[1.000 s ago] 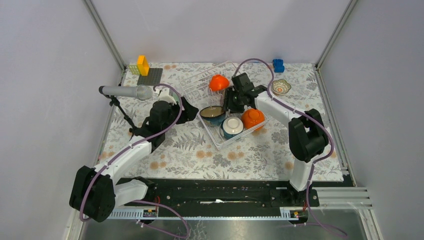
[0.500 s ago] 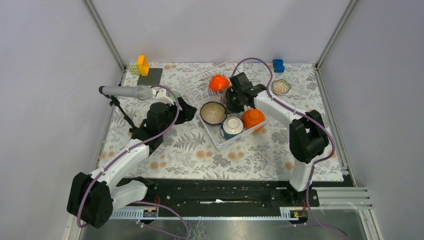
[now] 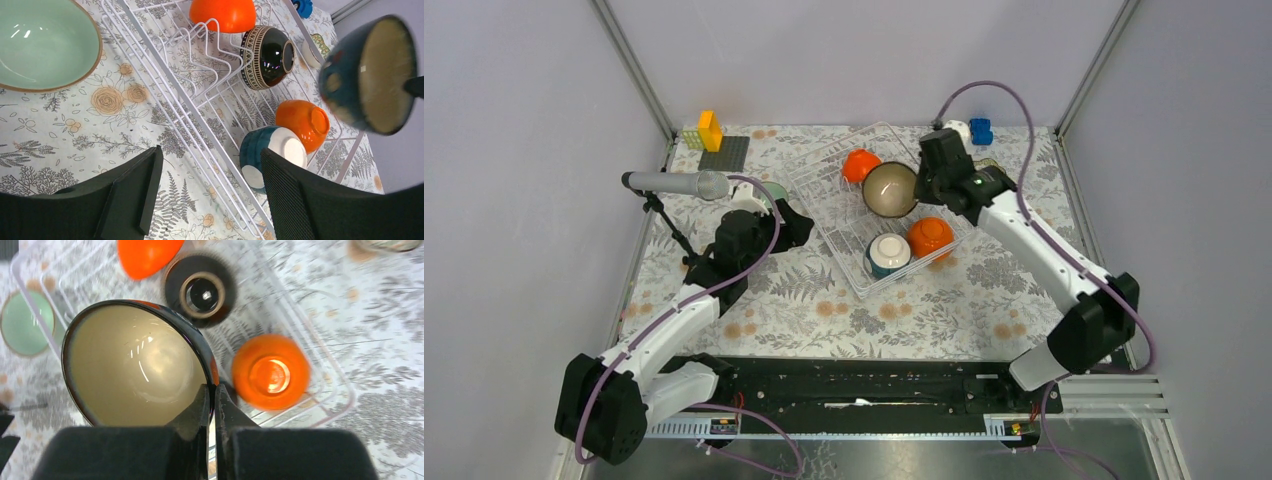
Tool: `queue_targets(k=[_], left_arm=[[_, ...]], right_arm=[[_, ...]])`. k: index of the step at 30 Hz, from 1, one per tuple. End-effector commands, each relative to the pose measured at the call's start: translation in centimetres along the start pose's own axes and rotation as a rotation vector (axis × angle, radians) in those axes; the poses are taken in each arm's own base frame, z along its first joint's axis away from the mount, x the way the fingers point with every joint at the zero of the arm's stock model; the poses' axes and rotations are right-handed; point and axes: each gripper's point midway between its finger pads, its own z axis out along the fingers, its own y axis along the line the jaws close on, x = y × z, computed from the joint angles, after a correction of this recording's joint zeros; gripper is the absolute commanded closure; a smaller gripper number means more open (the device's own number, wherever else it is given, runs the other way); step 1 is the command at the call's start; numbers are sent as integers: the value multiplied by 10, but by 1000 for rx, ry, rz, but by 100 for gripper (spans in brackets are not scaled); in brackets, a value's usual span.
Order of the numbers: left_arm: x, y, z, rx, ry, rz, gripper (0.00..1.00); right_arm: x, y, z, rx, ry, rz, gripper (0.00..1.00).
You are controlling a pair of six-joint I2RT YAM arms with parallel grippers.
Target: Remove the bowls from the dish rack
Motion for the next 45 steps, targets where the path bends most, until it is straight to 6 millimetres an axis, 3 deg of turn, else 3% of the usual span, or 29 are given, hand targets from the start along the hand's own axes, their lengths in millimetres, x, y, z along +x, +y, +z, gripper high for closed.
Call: queue_targets(k=[1, 11, 15, 18, 22, 29, 32, 33, 34, 35, 40, 45], left_arm=[[-11, 1, 2, -14, -51, 3, 24], [3, -4, 5, -39, -41, 30, 23], [11, -9, 11, -50, -24, 61, 21], [16, -13, 16, -60, -15, 79, 19], [24, -16, 23, -75, 3, 100, 17], [37, -21, 38, -74, 54, 151, 11], [42, -21, 44, -79, 79, 157, 9], [44, -21, 46, -83, 90, 157, 7], [45, -20, 48, -93, 97, 158, 6], [45, -16, 50, -119, 98, 151, 4], [36, -4, 52, -217, 63, 111, 1], [35, 2, 54, -285, 44, 3, 1]], right_arm=[[-62, -53, -34, 148, -254, 169, 100], [-71, -198, -38, 402, -328, 487, 100], [-56, -254, -37, 532, -333, 617, 100], [-37, -272, -20, 545, -289, 685, 100], [-13, -282, 9, 517, -210, 747, 100], [7, -285, 48, 493, -115, 773, 100], [12, -282, 57, 463, -93, 768, 92], [12, -283, 57, 466, -94, 765, 80], [13, -285, 56, 479, -97, 768, 38], [14, -286, 55, 488, -103, 769, 13], [9, -284, 44, 473, -147, 750, 13], [-12, -276, 26, 412, -204, 672, 10]])
